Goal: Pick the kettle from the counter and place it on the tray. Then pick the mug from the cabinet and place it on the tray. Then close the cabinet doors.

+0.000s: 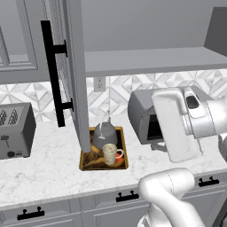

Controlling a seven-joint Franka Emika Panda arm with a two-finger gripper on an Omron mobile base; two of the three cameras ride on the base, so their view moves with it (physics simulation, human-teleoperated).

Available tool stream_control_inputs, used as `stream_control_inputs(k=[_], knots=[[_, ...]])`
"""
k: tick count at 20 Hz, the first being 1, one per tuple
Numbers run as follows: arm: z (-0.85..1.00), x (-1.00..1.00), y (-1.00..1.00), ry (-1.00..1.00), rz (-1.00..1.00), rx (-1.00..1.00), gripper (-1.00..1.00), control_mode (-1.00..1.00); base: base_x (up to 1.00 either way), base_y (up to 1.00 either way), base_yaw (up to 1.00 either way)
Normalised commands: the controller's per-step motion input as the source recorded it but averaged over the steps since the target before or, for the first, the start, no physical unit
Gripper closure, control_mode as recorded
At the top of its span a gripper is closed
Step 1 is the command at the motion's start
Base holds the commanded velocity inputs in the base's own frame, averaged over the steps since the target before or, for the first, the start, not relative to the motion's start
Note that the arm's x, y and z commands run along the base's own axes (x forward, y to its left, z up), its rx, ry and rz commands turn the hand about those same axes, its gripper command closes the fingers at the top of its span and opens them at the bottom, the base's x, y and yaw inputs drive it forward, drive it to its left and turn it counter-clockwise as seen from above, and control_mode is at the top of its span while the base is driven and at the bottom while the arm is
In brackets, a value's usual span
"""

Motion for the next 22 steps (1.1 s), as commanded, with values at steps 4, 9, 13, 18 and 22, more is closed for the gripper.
stream_control_inputs(k=[4, 9, 13, 18, 22], knots=[[0.19, -0.49, 0.12, -0.16, 0.0, 0.0, -1.0, -1.0, 0.0, 0.0, 0.0], [0.22, -0.49, 0.15, -0.1, 0.0, 0.0, -1.0, -1.0, 0.0, 0.0, 0.0], [0.2, -0.38, 0.12, -0.06, 0.0, 0.0, -1.0, -1.0, 0.0, 0.0, 0.0], [0.21, -0.35, 0.07, 0.01, -0.01, 0.0, -1.0, -1.0, 0.0, 0.0, 0.0], [0.11, -0.45, 0.11, 0.02, -0.03, 0.0, -1.0, -1.0, 0.0, 0.0, 0.0]])
